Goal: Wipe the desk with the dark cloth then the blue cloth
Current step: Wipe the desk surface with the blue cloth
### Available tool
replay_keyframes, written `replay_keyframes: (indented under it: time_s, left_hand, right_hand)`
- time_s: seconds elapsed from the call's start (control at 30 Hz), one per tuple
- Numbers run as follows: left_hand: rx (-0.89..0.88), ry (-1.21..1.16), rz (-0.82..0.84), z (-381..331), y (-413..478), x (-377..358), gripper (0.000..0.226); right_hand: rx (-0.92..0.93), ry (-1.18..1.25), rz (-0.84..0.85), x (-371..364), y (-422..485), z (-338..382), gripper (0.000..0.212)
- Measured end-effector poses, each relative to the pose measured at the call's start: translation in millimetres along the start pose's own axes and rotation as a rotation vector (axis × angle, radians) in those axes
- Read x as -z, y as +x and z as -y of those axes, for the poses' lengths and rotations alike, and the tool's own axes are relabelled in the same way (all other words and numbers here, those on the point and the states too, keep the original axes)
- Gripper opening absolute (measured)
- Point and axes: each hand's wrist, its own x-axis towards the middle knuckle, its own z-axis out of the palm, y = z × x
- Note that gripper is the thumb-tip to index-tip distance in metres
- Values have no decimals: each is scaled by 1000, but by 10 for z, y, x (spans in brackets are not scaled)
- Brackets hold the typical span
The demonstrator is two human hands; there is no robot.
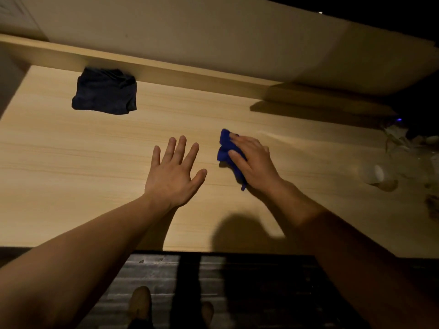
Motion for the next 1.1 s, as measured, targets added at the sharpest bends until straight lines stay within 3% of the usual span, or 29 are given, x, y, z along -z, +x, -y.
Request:
replay_keyframes:
  time_s: [0.17,0.33,0.63,1.1]
  left_hand:
    - [7,4,-18,-6,15,-26,78]
    - [19,18,-13,0,11,-46,77]
    - [27,18,-3,-18,6,-19,77]
    - [11,11,-14,18,19,-43,79]
  right_hand:
    - [22,-321,-7,196,1135,-475,46]
    - [-46,-407,183,142,1472,-742,64]
    - [23,-432,199,86,1042,-776,72]
    - [38,-434,223,-180,-375,-619,71]
